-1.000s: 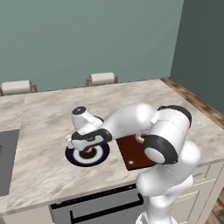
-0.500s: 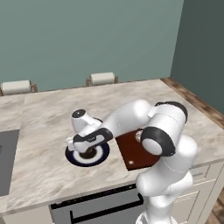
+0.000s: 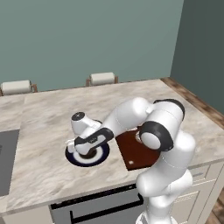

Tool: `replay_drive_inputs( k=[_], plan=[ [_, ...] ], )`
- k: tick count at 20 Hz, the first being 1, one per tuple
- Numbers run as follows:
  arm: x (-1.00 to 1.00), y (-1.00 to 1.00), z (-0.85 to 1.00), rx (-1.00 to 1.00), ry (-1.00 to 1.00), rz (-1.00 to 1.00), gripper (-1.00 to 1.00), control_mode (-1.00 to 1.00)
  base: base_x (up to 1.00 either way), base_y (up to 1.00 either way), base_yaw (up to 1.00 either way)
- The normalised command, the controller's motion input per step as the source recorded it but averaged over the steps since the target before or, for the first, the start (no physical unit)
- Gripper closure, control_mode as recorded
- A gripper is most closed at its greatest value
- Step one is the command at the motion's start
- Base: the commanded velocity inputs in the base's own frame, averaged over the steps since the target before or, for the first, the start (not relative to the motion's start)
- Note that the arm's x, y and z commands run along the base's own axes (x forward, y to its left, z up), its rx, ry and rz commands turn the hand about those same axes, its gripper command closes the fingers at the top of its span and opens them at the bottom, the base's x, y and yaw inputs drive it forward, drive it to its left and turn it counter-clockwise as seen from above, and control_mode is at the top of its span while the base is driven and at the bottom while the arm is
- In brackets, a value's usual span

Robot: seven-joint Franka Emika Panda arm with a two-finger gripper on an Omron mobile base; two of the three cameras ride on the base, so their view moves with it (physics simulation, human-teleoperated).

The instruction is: Move the dessert items from the plate to the tray.

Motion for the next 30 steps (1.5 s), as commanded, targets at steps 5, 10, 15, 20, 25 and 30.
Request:
replay_drive_inputs(
  k=[5,10,15,20,25,30],
  plan=[
    [0.0,0.0,0.0,0.0,0.0,0.0,1.0,-1.0,0.0,0.0,0.0],
    [-0.2,-0.13,0.58,0.01,-0.03,0.0,1.0,-1.0,0.0,0.0,0.0],
    [-0.67,-0.75,0.93,0.05,-0.01,-0.07,1.0,-1.0,0.0,0.0,0.0],
    [-0.59,-1.0,0.67,0.08,-0.03,0.0,1.0,-1.0,0.0,0.0,0.0],
    [-0.63,-1.0,0.0,0.13,-0.01,-0.18,1.0,-1.0,0.0,0.0,0.0],
    [-0.11,-1.0,-0.05,0.0,0.04,-0.29,1.0,-1.0,0.0,0.0,0.0]
  ],
)
